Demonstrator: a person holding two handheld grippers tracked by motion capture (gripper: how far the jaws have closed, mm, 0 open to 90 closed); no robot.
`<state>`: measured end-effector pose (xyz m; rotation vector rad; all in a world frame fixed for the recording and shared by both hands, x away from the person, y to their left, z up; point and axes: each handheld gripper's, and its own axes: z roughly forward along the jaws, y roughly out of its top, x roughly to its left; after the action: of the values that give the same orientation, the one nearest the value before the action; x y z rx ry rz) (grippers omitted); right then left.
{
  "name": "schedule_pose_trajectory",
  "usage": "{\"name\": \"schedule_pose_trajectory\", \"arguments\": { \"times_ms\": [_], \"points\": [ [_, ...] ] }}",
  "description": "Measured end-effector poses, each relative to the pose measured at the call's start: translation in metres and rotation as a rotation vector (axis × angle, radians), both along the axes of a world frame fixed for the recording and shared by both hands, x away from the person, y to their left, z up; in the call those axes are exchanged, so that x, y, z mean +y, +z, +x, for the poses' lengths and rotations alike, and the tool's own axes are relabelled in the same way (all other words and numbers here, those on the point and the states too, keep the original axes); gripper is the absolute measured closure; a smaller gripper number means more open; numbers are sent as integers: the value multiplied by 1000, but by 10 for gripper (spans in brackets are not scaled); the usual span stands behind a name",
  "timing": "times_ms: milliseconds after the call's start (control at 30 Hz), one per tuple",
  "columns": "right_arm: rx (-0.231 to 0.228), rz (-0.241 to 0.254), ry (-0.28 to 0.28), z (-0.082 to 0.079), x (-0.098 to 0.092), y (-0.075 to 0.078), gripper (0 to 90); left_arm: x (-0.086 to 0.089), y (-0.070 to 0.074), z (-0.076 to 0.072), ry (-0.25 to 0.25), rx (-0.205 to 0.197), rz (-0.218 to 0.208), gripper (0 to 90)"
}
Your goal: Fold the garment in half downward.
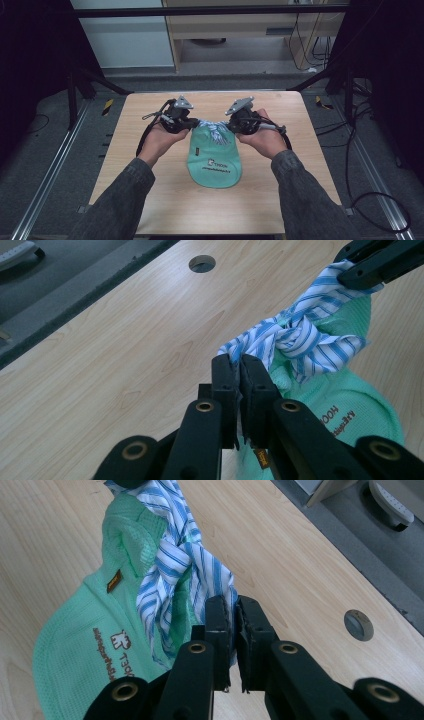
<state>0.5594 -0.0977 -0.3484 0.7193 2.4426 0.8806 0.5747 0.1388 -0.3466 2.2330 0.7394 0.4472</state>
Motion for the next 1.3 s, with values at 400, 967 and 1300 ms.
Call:
{"name": "schedule_pose_trajectory", "arguments": {
  "times_ms": [400,967,1300],
  "points": [
    [0,-12,3,2,3,-7,845,0,-6,3,7,1,19,862],
    [-10,-1,13,-5,0,-20,844,-4,-16,-9,-16,-28,61,861],
    [-14,-2,35,-17,-1,-29,843,-5,-24,-21,-28,-43,74,861]
  ]
}}
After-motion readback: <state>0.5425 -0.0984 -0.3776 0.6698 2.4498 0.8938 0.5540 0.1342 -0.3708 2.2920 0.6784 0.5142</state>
